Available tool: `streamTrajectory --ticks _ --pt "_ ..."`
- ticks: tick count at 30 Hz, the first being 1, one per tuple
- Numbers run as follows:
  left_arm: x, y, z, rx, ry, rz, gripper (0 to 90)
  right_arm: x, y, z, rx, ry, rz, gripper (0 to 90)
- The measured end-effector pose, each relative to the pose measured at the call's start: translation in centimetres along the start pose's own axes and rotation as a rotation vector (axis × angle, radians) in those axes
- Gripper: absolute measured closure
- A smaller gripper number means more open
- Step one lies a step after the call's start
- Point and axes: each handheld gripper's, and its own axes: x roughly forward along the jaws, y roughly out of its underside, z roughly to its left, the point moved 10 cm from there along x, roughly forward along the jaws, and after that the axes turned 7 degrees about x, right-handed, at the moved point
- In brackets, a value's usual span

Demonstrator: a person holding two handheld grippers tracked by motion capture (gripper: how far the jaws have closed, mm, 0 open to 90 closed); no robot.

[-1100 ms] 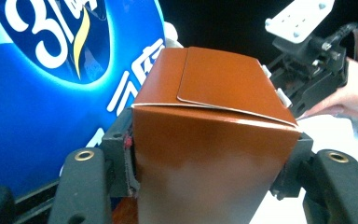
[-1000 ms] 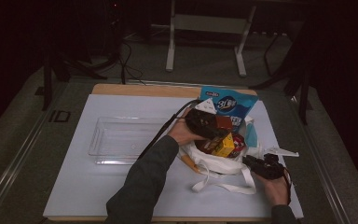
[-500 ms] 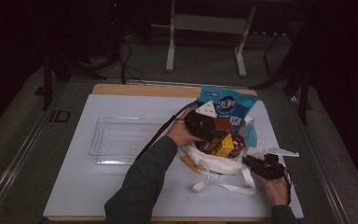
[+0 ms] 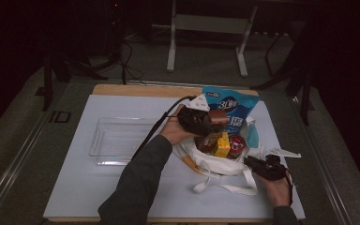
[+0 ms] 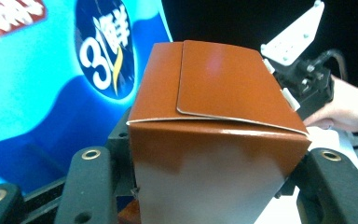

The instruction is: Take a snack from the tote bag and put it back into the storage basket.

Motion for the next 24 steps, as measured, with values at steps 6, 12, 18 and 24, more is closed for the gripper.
streamTrajectory --ticks 6,12,18,24 --pt "-1.3 -0.7 0.2 -0.013 -0.021 -0.044 43.2 0.0 0.0 0.0 0.006 -0.007 -0.003 72.0" --pt "-3.0 -2.1 0.0 -0.031 -0.026 -0.114 43.3 0.0 0.1 0.0 0.007 -0.011 -0.006 72.0" --pt "-4.2 -2.6 -0.2 -0.034 -0.028 -0.132 43.3 0.0 0.1 0.0 0.008 -0.008 -0.008 72.0" --pt "-5.0 -2.8 -0.5 -0.055 -0.006 -0.14 43.3 0.0 0.1 0.0 0.009 -0.013 -0.013 72.0"
